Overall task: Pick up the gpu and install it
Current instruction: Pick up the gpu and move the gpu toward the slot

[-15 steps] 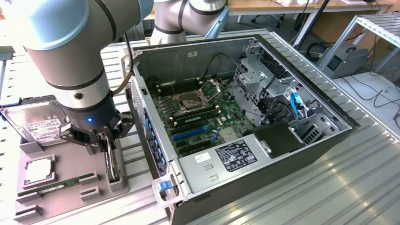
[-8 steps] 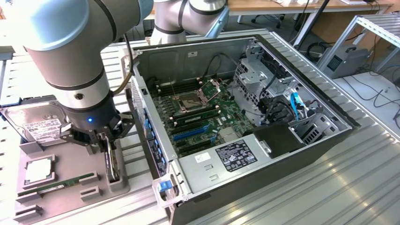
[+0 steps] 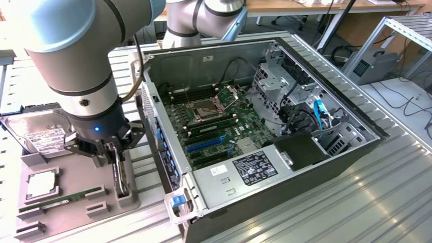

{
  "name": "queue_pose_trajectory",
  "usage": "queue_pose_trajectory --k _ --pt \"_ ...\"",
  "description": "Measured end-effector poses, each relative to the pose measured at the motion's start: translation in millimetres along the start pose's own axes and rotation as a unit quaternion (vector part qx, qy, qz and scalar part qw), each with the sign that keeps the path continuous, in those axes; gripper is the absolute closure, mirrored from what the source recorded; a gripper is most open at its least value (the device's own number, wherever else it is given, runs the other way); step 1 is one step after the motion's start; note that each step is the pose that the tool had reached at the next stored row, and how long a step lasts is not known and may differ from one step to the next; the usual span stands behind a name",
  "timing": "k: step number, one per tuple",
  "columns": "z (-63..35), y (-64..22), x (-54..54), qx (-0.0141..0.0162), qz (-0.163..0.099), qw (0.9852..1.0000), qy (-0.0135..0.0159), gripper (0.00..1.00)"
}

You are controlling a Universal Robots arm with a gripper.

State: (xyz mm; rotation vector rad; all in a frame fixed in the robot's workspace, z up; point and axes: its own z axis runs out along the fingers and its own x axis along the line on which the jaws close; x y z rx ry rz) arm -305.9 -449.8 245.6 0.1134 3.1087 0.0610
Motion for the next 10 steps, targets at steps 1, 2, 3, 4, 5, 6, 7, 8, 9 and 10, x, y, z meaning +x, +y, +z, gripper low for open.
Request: queue_pose_trajectory --k 1,2,3,4,5,6,7,8,9,10 --pt "-1.4 0.1 0.0 0.0001 0.0 1.0 0.0001 0.73" --pt "-2.1 0.1 0.0 0.0001 0.0 1.0 0.0001 0.73" --pt "-3.0 0.1 -0.1 0.0001 0.0 1.0 0.0 0.73" --pt "-3.8 0.1 -0.1 0.0001 0.0 1.0 0.0001 0.73" --pt "-4.4 0.2 -0.1 0.0001 0.0 1.0 0.0001 0.73" --pt "-5.1 0.2 -0.1 0.0001 0.0 1.0 0.0001 0.73" --pt "-5.7 0.2 -0.1 0.0001 0.0 1.0 0.0001 0.73" --pt "-6.2 0.3 -0.2 0.0001 0.0 1.0 0.0001 0.73" --pt "-6.7 0.3 -0.2 0.0001 0.0 1.0 0.0001 0.73" --pt "-7.1 0.3 -0.2 0.0001 0.0 1.0 0.0001 0.73"
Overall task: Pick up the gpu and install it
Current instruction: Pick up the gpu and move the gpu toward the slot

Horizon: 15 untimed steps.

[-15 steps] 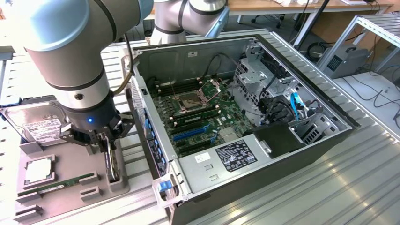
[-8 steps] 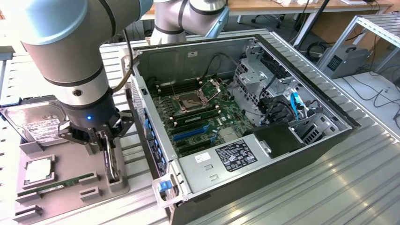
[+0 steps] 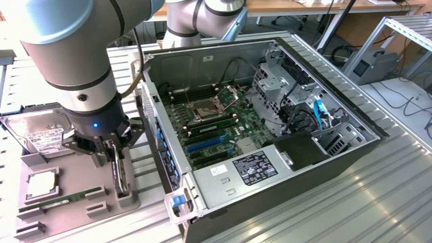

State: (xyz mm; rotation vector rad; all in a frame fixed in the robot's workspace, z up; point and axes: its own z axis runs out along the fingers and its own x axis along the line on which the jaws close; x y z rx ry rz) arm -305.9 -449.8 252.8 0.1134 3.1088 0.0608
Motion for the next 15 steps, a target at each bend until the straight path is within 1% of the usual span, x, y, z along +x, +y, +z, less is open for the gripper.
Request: queue_pose_trajectory --k 15 --pt "-5.4 0.2 -0.1 0.0001 0.0 1.0 0.0 0.73"
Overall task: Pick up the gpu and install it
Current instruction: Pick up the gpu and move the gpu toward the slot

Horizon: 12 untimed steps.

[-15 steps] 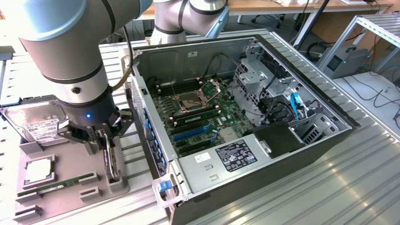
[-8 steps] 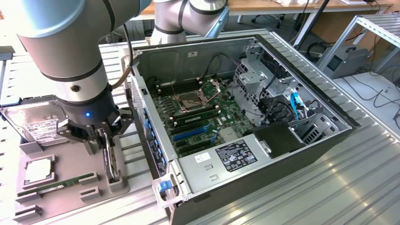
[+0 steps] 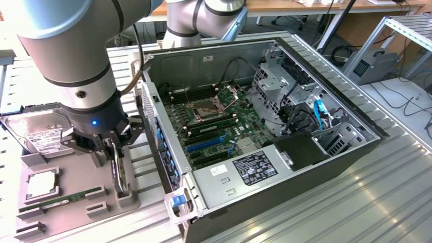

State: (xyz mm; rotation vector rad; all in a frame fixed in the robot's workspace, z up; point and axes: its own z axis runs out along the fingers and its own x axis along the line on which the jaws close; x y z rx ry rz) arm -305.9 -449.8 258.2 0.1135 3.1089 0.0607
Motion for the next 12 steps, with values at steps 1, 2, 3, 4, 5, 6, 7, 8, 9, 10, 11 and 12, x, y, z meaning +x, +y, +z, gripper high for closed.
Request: queue_pose_trajectory --k 1,2,3,4,5,6,7,8,9,10,11,12 --pt "-0.2 0.0 0.0 0.0 0.0 1.0 0.0 0.73" --pt "-0.3 0.0 0.0 0.0 0.0 1.0 0.0 0.73" --pt "-0.5 0.0 0.0 -0.0001 0.0 1.0 0.0 0.73" --pt "-0.7 0.0 0.0 0.0 0.0 1.0 0.0 0.73" --pt "-1.0 0.1 0.0 0.0 0.0 1.0 0.0 0.73" --pt "-1.2 0.0 -0.1 0.0 0.0 1.0 0.0 0.73" --pt "-1.4 0.1 -0.1 0.0 0.0 1.0 0.0 0.73" --pt "-1.6 0.1 -0.1 0.0 0.0 1.0 0.0 0.73" --pt "-1.9 0.1 -0.1 0.0 0.0 1.0 0.0 0.73" --pt "-2.1 0.1 -0.1 -0.0001 0.0 1.0 -0.0001 0.73" --pt "-2.2 0.1 -0.1 -0.0001 0.0 1.0 -0.0001 0.73" --pt "-2.4 0.1 -0.1 -0.0001 0.0 1.0 0.0 0.73"
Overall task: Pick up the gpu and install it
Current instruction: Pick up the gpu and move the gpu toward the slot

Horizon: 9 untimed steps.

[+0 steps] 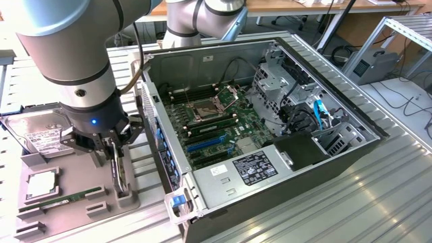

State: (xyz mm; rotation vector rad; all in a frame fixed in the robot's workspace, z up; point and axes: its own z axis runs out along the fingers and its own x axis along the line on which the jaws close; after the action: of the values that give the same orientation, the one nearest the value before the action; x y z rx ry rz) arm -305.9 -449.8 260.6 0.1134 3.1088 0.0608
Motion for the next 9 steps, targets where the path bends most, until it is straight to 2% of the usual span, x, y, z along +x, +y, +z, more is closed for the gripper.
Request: queue_pose_trajectory --k 9 --pt "-2.0 0.1 0.0 0.0 0.0 1.0 0.0 0.73"
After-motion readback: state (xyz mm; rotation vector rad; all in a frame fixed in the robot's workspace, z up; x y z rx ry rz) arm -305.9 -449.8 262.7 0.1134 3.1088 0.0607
